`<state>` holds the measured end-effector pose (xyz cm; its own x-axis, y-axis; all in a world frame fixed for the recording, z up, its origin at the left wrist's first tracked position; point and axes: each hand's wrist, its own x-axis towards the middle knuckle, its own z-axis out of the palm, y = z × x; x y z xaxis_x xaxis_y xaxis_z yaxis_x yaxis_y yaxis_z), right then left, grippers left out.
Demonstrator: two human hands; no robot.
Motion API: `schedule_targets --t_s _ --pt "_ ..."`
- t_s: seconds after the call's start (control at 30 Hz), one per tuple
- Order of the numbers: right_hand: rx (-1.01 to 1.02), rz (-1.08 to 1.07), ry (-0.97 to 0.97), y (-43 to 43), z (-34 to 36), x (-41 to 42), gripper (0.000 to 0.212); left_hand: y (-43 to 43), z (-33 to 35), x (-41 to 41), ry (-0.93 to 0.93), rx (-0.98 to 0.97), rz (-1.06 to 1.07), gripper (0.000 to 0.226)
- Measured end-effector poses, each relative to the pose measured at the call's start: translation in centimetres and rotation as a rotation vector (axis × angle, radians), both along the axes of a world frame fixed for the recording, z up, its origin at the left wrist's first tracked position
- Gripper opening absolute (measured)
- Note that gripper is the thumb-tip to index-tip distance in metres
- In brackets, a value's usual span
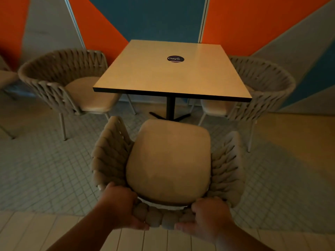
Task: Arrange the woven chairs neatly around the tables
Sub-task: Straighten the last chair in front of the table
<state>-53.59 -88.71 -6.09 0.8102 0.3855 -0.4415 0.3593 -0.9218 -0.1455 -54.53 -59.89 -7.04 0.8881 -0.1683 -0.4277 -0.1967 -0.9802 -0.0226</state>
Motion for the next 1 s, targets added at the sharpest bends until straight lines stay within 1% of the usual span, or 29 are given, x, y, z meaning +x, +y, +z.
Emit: schedule_targets --t_s 0.1,0.27,0.4,0.53,0.63,0.8,0.87,0.93,1.0 --pt "0.002 0.012 -0.067 -0.4 -0.3 0.7 0.086 0.1 -0.6 0.3 -0.073 -0.043 0.015 0.097" --pt "0.015 0.056 -0.12 -0.3 -1.0 1.2 0.086 0.3 -0.8 1.0 -0.045 -0.055 0.005 0.094" --pt "-0.001 0.077 -0.157 -0.8 -1.0 3.0 0.084 -0.4 -0.5 2.3 -0.067 -0.052 0.033 0.088" --pt "0.015 0.087 -0.207 -1.4 -2.0 4.3 0.096 -0.6 -0.8 3.3 -0.085 -0.044 0.048 0.094" --pt "0.021 0.103 -0.209 -1.7 -2.2 4.4 0.104 -0.9 -0.9 3.2 -0.074 -0.035 0.058 0.091" --pt "0.038 0.133 -0.219 -3.0 -2.0 5.1 0.091 -2.3 -0.8 3.1 -0.117 -0.033 0.056 0.082" --pt "0.031 0.161 -0.24 -3.9 -1.9 5.5 0.091 -3.2 -1.1 3.1 -0.14 -0.043 0.062 0.088" --pt "0.03 0.173 -0.261 -4.6 -2.0 6.0 0.096 -3.8 -1.5 3.5 -0.155 -0.039 0.06 0.096" --pt "0.046 0.171 -0.281 -4.9 -2.2 6.5 0.099 -4.0 -1.4 3.8 -0.152 -0.031 0.054 0.096"
